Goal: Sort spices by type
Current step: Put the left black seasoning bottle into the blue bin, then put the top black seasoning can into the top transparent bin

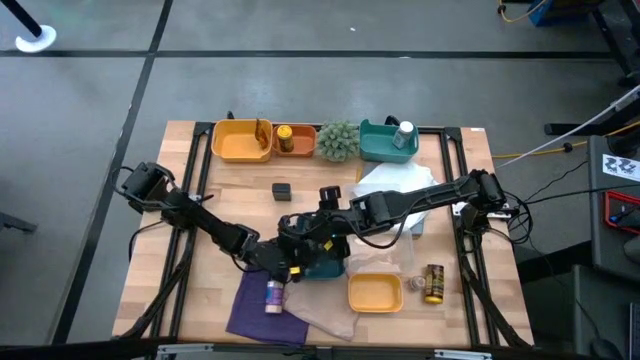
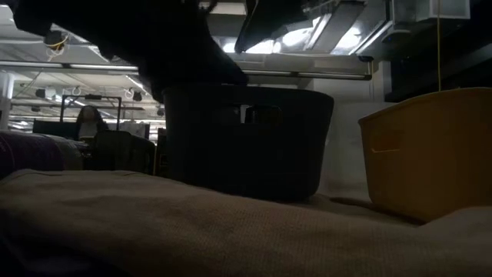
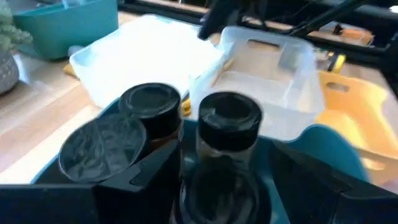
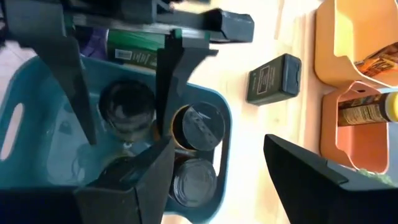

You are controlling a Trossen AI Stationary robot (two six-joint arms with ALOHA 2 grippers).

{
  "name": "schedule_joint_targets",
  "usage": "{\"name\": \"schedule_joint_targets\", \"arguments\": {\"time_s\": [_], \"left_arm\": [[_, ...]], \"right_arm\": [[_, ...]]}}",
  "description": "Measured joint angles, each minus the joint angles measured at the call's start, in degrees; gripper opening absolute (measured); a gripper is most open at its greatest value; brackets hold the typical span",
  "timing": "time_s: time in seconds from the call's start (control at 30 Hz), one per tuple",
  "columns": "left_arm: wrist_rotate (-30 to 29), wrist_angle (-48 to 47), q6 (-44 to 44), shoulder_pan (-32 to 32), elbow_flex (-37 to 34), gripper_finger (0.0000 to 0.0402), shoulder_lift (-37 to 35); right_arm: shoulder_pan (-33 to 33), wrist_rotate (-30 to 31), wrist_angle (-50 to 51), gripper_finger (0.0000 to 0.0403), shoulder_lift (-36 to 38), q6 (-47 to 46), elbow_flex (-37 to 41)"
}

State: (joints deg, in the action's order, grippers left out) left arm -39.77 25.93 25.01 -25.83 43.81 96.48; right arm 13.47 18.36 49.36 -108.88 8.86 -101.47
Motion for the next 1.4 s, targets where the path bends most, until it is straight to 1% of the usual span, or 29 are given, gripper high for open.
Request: {"name": "schedule_joint_targets", "arguments": {"time_s": [0.3, 0.5, 0.67, 0.83, 0.9, 1.0, 1.07, 1.13, 1.17, 1.27, 1.4], "left_arm": [[0.01, -2.02, -4.44, -0.44, 0.00, 0.0225, -6.26], [-0.04, -5.73, -9.40, 1.65, 0.00, 0.0225, -14.19], [0.01, -14.01, -12.84, 5.92, 0.00, 0.0225, -22.95], [1.02, -24.83, -13.26, 12.53, 0.00, 0.0225, -30.05], [3.76, -29.66, -13.21, 15.95, 0.00, 0.0225, -31.64], [11.19, -35.96, -13.98, 21.63, 0.00, 0.0225, -32.41], [17.13, -39.68, -17.04, 25.28, 0.00, 0.0225, -32.24], [21.68, -42.14, -21.07, 28.61, 0.00, 0.0225, -31.68], [23.28, -43.40, -22.79, 29.99, 0.00, 0.0225, -31.39], [25.28, -44.77, -27.47, 34.08, 0.00, 0.0225, -30.35], [29.95, -47.01, -30.22, 38.65, 0.00, 0.0225, -28.76]], "right_arm": [[0.07, -0.01, 10.86, 0.0248, 0.00, -0.08, -9.35], [0.07, 0.01, 20.94, 0.0248, 0.00, -1.70, -18.63], [0.04, 0.06, 27.17, 0.0248, 0.04, -3.00, -24.77], [0.04, 0.12, 32.34, 0.0248, 0.07, -3.04, -28.69], [0.00, 0.12, 33.66, 0.0248, 0.07, -3.06, -29.57], [0.00, 0.38, 34.84, 0.0248, 0.07, -3.05, -30.26], [0.00, 0.51, 34.95, 0.0248, 0.07, -3.05, -30.29], [0.00, 0.51, 35.11, 0.0248, 0.07, -3.04, -30.27], [0.00, 0.51, 35.15, 0.0248, 0.07, -3.06, -30.27], [0.00, 0.49, 35.13, 0.0248, 0.07, -3.91, -30.26], [0.00, 0.08, 36.71, 0.0248, 0.07, -7.33, -30.25]]}}
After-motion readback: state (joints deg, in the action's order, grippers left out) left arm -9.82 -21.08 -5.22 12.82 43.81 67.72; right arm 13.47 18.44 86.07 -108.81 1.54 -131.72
